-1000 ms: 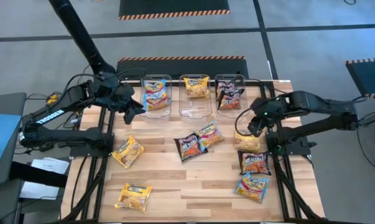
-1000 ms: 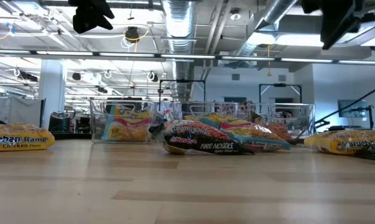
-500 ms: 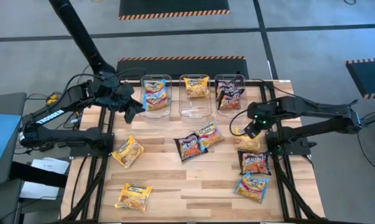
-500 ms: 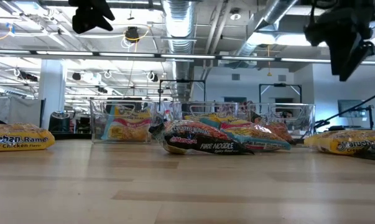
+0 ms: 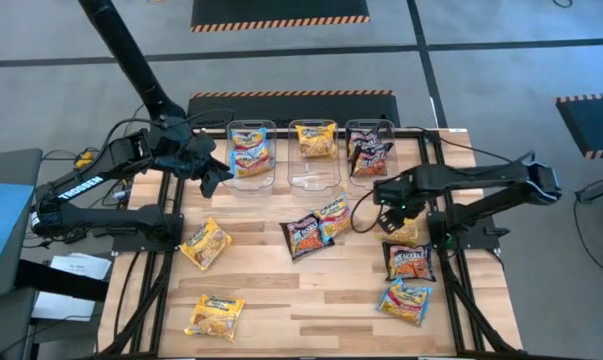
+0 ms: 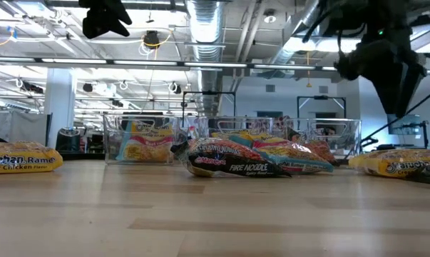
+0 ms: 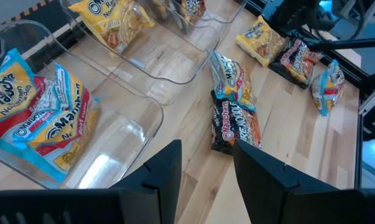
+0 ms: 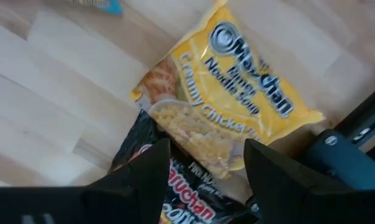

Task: Sort Maruchan noodles
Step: Put the yellow noodle pack into the middle transparent bin

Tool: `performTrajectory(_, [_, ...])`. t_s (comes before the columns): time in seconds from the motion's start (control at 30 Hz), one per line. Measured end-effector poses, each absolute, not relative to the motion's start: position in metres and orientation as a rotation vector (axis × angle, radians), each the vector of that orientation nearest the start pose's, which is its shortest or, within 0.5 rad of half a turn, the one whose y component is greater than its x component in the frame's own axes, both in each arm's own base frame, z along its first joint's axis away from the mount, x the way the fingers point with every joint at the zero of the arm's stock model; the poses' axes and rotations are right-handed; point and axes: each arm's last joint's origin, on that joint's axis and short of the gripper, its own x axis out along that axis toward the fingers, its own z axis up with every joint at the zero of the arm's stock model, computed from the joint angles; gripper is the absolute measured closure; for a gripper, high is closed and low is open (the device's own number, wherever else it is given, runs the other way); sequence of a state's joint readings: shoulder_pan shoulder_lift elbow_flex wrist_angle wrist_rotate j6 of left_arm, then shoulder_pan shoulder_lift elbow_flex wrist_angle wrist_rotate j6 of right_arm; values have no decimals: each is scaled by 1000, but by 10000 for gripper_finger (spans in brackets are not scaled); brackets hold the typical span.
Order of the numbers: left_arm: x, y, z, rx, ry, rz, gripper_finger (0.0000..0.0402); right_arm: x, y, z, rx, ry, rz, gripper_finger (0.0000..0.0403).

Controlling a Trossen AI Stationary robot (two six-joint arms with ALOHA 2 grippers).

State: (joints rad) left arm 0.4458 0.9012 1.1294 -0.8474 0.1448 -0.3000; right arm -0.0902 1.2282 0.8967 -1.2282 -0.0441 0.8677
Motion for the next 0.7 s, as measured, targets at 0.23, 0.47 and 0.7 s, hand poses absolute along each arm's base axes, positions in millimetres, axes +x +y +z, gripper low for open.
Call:
performTrajectory(0.23, [146,65,368,-461,552,378,270,199,-10,213,750,1556,-707,172])
performTrajectory(0.47, [146,65,368,-460,552,377,270,206,-7,190,732,1607,-712,172])
performTrajectory(0.7, [146,65,368,-459,552,377,270,202,-9,166,744,1670,-753,172])
